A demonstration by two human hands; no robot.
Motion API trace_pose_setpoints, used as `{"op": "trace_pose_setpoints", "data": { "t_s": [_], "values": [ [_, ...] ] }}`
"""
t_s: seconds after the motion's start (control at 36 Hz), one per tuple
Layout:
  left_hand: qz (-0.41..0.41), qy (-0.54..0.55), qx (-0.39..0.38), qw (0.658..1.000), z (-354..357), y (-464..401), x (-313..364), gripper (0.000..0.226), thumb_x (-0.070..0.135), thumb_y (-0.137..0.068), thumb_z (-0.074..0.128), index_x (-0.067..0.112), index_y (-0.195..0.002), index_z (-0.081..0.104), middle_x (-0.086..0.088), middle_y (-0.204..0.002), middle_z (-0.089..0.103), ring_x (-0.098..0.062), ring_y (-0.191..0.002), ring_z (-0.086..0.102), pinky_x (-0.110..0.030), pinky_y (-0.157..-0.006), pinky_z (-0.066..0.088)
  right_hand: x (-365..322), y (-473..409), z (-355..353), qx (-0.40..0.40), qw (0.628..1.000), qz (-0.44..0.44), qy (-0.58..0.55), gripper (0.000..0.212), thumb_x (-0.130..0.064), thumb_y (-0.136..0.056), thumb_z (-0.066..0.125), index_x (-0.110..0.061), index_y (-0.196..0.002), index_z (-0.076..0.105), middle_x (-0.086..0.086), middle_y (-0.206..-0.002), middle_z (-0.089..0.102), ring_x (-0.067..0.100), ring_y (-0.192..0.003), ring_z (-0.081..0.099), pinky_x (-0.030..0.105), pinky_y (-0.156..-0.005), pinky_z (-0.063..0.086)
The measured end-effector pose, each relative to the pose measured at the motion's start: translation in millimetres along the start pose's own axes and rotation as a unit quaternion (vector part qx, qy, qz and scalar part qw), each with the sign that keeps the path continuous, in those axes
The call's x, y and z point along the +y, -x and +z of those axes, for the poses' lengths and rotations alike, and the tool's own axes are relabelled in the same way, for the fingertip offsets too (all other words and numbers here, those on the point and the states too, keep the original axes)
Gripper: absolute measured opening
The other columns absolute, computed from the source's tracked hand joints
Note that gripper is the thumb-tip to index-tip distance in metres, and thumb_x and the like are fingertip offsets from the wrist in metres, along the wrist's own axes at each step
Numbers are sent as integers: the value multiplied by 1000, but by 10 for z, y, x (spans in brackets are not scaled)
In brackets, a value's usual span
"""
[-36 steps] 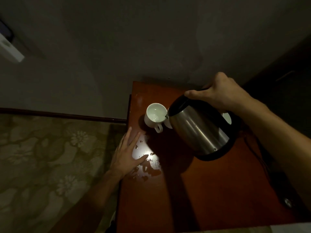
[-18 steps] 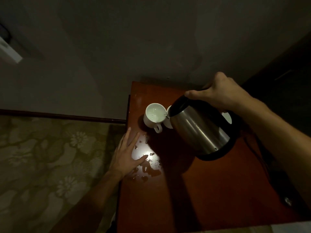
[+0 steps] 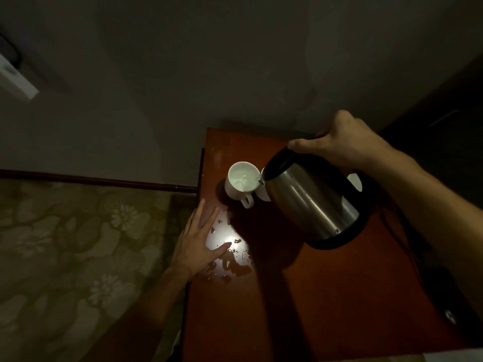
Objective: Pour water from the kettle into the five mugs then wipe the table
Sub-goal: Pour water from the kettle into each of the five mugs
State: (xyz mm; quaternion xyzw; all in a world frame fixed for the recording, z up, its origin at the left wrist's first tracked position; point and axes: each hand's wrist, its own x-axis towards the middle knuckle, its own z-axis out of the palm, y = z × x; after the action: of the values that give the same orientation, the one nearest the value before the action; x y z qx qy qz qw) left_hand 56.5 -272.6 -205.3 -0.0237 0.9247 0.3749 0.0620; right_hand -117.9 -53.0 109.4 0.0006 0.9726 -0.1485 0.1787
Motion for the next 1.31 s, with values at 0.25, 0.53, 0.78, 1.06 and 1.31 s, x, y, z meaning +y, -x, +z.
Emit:
{"op": "trace_pose_setpoints", "data": {
  "t_s": [0.25,0.53,0.78,1.06,1.31],
  "values": [
    [5,12,4,1000,2,7,-15,102,85,-75,50,49,-159,5,21,-166,-26,-19,-158,2,-63,-118,30,-94,68,-40,-1,1000,3,0,61,-61,-85,85,-20,-121,58,2,-104,66,18,-90,68,45,-90,64],
    [4,14,5,1000,16,-1,-25,102,86,-73,50,58,-156,-3,22,-166,-26,-20,-158,2,-66,-117,30,-145,109,-29,-6,1000,-2,-5,52,-59,-86,84,-25,-115,57,-2,-105,65,14,-90,65,40,-85,61],
    [1,20,12,1000,11,-4,-22,103,84,-74,51,52,-159,4,22,-166,-25,-18,-158,1,-64,-118,30,-162,102,-12,-1,1000,-5,-1,71,-65,-83,85,-19,-127,54,0,-110,64,12,-92,63,40,-85,60],
    [12,16,10,1000,2,11,-5,101,85,-73,49,61,-154,-7,22,-166,-26,-19,-158,1,-62,-118,30,-143,55,10,-7,1000,-3,4,74,-66,-82,85,-21,-134,59,3,-115,70,19,-95,70,44,-87,64],
    [6,17,10,1000,7,12,-3,103,84,-74,50,48,-161,9,22,-167,-23,-19,-158,3,-61,-117,30,-151,100,9,7,1000,6,14,75,-68,-81,84,-19,-130,55,3,-117,65,21,-98,67,46,-90,63]
  ]
}}
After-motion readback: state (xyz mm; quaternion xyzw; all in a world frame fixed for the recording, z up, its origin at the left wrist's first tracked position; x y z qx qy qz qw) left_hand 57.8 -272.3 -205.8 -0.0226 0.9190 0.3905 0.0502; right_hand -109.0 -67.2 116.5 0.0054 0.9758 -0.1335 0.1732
